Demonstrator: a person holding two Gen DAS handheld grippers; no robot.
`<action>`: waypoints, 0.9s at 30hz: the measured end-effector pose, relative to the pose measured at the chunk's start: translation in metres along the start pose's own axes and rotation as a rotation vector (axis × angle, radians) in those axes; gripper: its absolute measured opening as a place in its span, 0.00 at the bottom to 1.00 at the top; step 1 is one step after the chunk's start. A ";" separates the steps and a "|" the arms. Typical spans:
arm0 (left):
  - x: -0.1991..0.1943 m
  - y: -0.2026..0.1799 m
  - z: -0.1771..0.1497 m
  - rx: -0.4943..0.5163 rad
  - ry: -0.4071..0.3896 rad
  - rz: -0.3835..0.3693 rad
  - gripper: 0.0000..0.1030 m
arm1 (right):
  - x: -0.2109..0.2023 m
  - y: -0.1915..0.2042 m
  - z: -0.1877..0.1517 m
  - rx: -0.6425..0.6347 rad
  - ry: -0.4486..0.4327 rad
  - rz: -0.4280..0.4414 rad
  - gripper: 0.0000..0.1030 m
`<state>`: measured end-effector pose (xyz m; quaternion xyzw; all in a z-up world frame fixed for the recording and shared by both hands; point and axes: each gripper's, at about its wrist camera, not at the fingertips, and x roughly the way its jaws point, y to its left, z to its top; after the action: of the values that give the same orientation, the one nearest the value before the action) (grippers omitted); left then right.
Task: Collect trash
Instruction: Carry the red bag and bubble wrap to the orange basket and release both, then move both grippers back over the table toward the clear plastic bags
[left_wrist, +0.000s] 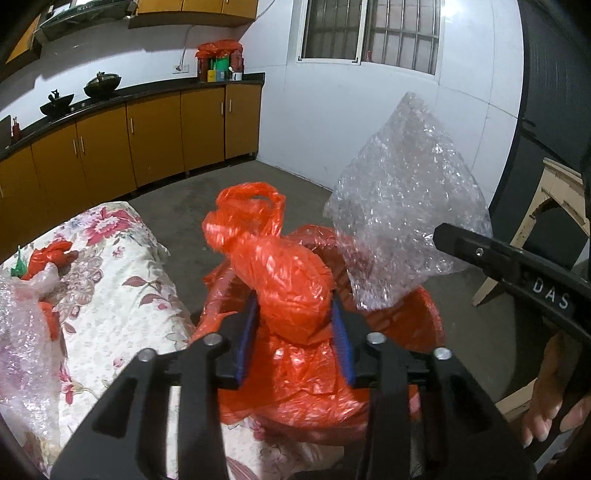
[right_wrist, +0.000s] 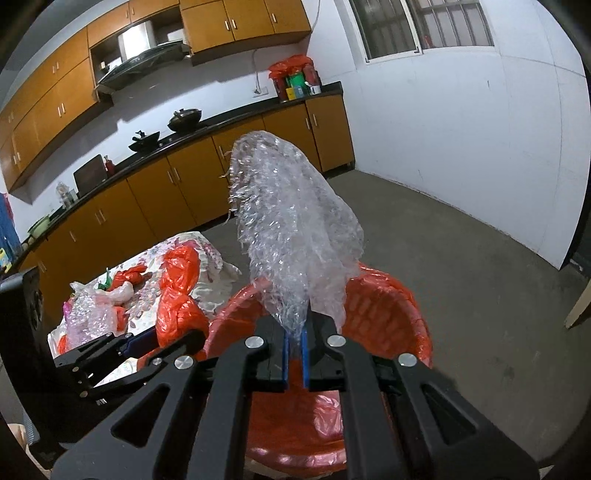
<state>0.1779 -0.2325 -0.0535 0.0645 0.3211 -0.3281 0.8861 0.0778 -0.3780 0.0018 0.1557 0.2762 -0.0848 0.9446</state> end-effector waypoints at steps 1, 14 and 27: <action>0.002 0.001 -0.001 -0.004 0.003 0.000 0.48 | 0.001 0.000 0.001 0.000 0.003 0.000 0.17; -0.032 0.051 -0.025 -0.103 -0.009 0.170 0.71 | -0.016 -0.005 -0.006 -0.023 -0.050 -0.079 0.50; -0.137 0.144 -0.089 -0.201 -0.069 0.565 0.79 | -0.010 0.075 -0.024 -0.162 -0.034 0.041 0.59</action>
<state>0.1417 -0.0180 -0.0533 0.0522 0.2910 -0.0374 0.9546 0.0758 -0.2987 0.0070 0.0828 0.2630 -0.0456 0.9601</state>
